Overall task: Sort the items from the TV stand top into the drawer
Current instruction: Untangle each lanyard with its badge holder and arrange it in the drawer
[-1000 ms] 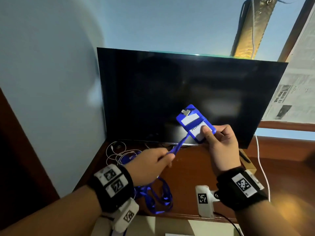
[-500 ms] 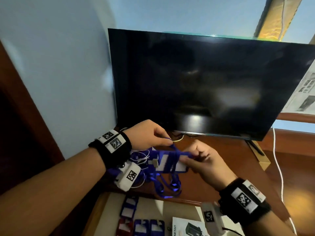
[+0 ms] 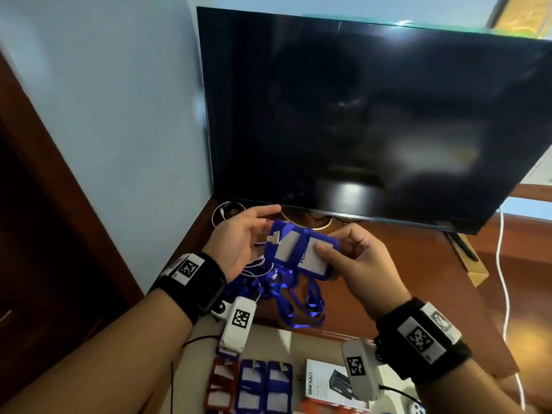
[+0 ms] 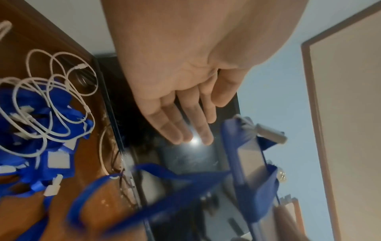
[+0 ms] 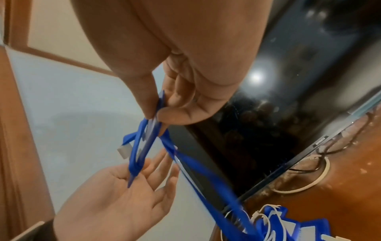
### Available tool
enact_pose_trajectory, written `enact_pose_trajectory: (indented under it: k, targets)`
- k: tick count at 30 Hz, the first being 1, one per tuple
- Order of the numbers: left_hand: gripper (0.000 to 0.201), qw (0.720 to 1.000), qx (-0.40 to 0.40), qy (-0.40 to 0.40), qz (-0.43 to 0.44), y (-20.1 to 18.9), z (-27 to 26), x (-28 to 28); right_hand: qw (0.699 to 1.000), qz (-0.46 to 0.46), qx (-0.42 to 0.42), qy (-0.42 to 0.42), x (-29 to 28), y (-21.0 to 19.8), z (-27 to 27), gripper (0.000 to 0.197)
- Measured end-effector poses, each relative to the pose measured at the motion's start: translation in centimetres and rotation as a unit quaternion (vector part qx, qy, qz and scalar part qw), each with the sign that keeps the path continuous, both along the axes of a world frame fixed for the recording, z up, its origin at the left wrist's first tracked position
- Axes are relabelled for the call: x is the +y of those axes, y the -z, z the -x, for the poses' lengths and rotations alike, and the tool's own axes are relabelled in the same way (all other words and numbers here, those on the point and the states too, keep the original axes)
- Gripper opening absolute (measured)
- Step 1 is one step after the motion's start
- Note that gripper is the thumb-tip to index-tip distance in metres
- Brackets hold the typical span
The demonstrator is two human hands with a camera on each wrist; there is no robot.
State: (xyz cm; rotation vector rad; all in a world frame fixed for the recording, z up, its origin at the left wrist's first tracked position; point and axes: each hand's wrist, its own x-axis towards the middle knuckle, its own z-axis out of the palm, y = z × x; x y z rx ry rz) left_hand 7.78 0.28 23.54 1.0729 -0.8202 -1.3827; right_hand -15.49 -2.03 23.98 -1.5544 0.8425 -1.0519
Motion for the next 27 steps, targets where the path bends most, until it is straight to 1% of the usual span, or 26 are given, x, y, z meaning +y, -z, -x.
enact_pose_trajectory:
  k: [1, 4, 6, 7, 8, 9, 10, 11, 13, 14, 15, 16, 19, 20, 22, 24, 27]
  targets:
    - [0.046, 1.000, 0.010, 0.023, -0.007, 0.7, -0.4, 0.4, 1.000, -0.006, 0.005, 0.001, 0.0, 0.1, -0.2, 0.013]
    - [0.059, 0.989, 0.086, 0.119, -0.018, 2.4, 0.0, 2.1, 1.000, -0.020, 0.017, -0.018, 0.1, 0.2, -0.6, 0.014]
    - [0.063, 0.987, 0.100, 0.125, -0.016, 3.0, 0.2, 2.7, 0.999, -0.035, 0.004, -0.039, 0.2, -0.2, -0.9, 0.013]
    - [0.074, 0.981, 0.127, 0.147, -0.003, 3.1, 0.1, 2.8, 0.998, -0.039, -0.006, -0.048, 0.2, -0.5, -1.1, 0.011]
    - [0.086, 0.970, 0.152, 0.188, 0.014, 2.9, -0.1, 2.7, 0.998, -0.038, -0.018, -0.055, 0.2, -0.8, -1.1, 0.010]
    - [0.096, 0.963, 0.144, 0.225, 0.034, 2.6, -0.3, 2.5, 0.997, -0.036, -0.026, -0.058, 0.2, -1.2, -1.1, 0.010]
    - [0.099, 0.959, 0.112, 0.253, 0.054, 2.2, -0.5, 2.2, 0.997, -0.034, -0.032, -0.058, 0.1, -1.6, -1.1, 0.011]
    - [0.099, 0.956, 0.070, 0.275, 0.077, 1.7, -0.6, 2.1, 0.997, -0.036, -0.040, -0.056, 0.1, -2.0, -1.1, 0.013]
    - [0.093, 0.932, 0.016, 0.339, 0.126, 0.7, 0.0, 2.2, 0.994, -0.053, -0.083, -0.047, -0.2, -2.5, -1.3, 0.012]
    - [0.088, 0.923, -0.004, 0.359, 0.135, 0.6, 0.5, 2.4, 0.992, -0.059, -0.106, -0.044, -0.4, -2.6, -1.4, 0.013]
    - [0.078, 0.924, -0.021, 0.359, 0.126, 0.6, 1.0, 2.6, 0.990, -0.060, -0.121, -0.038, -0.6, -2.7, -1.5, 0.013]
    - [0.065, 0.932, -0.030, 0.344, 0.113, 1.0, 1.4, 2.7, 0.990, -0.054, -0.129, -0.029, -0.8, -2.8, -1.5, 0.013]
    - [0.027, 0.958, -0.088, 0.263, 0.074, 1.7, 3.1, 3.6, 0.987, -0.038, -0.157, 0.016, -1.4, -2.8, -1.4, 0.006]
    - [0.024, 0.964, -0.107, 0.236, 0.061, 1.6, 3.8, 4.0, 0.986, -0.032, -0.161, 0.040, -1.7, -2.7, -1.2, 0.006]
    - [0.032, 0.965, -0.169, 0.197, 0.043, 1.3, 4.9, 5.1, 0.985, -0.012, -0.145, 0.092, -2.5, -2.2, -0.7, 0.009]
    - [0.037, 0.946, -0.258, 0.185, 0.060, 1.0, 5.5, 6.0, 0.983, 0.002, -0.122, 0.133, -3.2, -1.5, -0.1, 0.012]
    - [0.036, 0.895, -0.406, 0.160, 0.093, -0.2, 5.7, 7.1, 0.982, 0.023, -0.080, 0.168, -3.8, -0.1, 0.7, 0.019]
